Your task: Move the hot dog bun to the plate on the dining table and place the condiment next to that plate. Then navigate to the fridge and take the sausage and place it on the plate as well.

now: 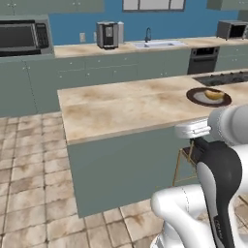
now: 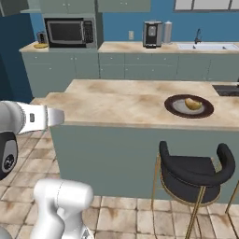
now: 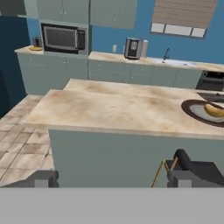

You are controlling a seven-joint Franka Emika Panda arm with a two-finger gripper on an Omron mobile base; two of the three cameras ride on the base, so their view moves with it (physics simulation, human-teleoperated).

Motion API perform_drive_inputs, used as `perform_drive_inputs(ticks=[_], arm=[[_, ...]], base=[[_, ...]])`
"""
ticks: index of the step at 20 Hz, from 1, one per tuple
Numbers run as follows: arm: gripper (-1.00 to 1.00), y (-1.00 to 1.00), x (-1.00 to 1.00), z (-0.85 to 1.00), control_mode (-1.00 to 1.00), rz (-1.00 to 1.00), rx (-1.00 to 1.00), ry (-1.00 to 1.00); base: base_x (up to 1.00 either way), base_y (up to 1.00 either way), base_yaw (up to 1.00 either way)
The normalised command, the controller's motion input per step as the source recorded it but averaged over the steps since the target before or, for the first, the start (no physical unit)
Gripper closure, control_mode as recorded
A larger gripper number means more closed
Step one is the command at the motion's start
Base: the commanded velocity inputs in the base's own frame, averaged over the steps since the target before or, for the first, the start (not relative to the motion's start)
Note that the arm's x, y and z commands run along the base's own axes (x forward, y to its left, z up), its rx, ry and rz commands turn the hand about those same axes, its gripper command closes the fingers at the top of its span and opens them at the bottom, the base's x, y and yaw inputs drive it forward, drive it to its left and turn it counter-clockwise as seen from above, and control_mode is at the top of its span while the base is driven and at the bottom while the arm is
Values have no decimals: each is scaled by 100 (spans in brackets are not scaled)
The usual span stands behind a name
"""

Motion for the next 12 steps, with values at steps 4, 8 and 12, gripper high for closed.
perform_drive_inputs(ticks=[4, 8, 12], arm=[[-100, 0, 0, 0, 100, 0, 0, 0], [-100, 0, 0, 0, 100, 0, 0, 0], [-100, 0, 0, 0, 100, 0, 0, 0]], base=[[0, 100, 0], [0, 100, 0], [14, 100, 0]])
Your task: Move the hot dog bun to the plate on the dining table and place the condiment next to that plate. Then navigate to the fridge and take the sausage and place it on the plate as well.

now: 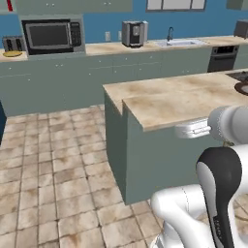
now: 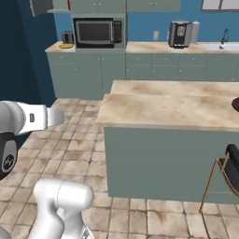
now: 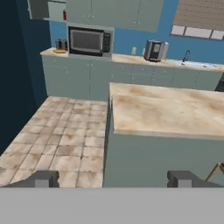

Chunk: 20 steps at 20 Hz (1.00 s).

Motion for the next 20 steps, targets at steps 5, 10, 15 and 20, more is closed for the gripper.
perform_drive_inputs(ticks=[5, 10, 15, 20], arm=[[-100, 0, 0, 0, 100, 0, 0, 0], [-100, 0, 0, 0, 100, 0, 0, 0], [-100, 0, 0, 0, 100, 0, 0, 0], [-100, 0, 0, 0, 100, 0, 0, 0]], base=[[37, 100, -1], [63, 100, -3], [87, 96, 0], [95, 82, 0]])
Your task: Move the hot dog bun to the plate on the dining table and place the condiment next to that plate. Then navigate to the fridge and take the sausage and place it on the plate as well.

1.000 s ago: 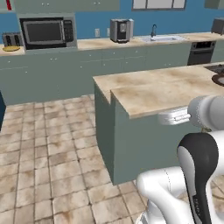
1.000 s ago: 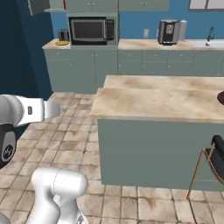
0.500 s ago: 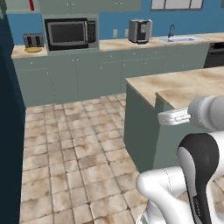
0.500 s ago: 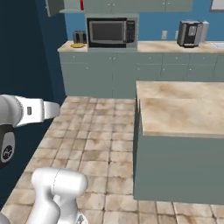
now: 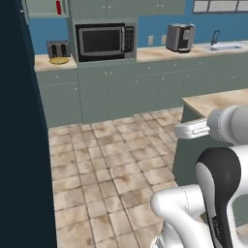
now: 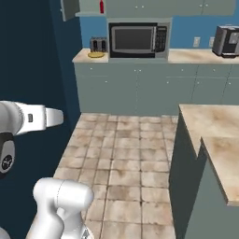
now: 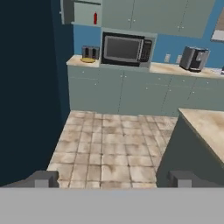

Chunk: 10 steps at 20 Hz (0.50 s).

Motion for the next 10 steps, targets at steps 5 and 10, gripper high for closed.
perform_drive_inputs(ticks=[5, 10], arm=[[-100, 0, 0, 0, 100, 0, 0, 0], [-100, 0, 0, 0, 100, 0, 0, 0]], base=[[100, 32, 0], [100, 30, 0]])
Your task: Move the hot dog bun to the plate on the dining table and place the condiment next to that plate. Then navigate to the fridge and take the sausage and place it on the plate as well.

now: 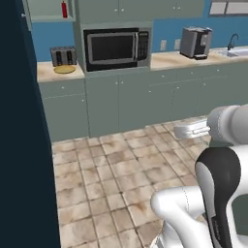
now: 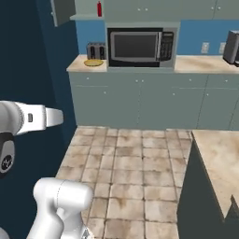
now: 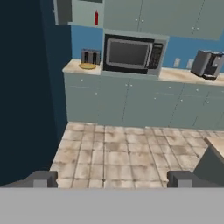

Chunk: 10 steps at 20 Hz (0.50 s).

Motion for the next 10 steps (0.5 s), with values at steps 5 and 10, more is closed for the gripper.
perform_drive_inputs(ticks=[5, 10], arm=[[-100, 0, 0, 0, 100, 0, 0, 0], [-100, 0, 0, 0, 100, 0, 0, 0]], base=[[100, 42, 3], [100, 33, 9]])
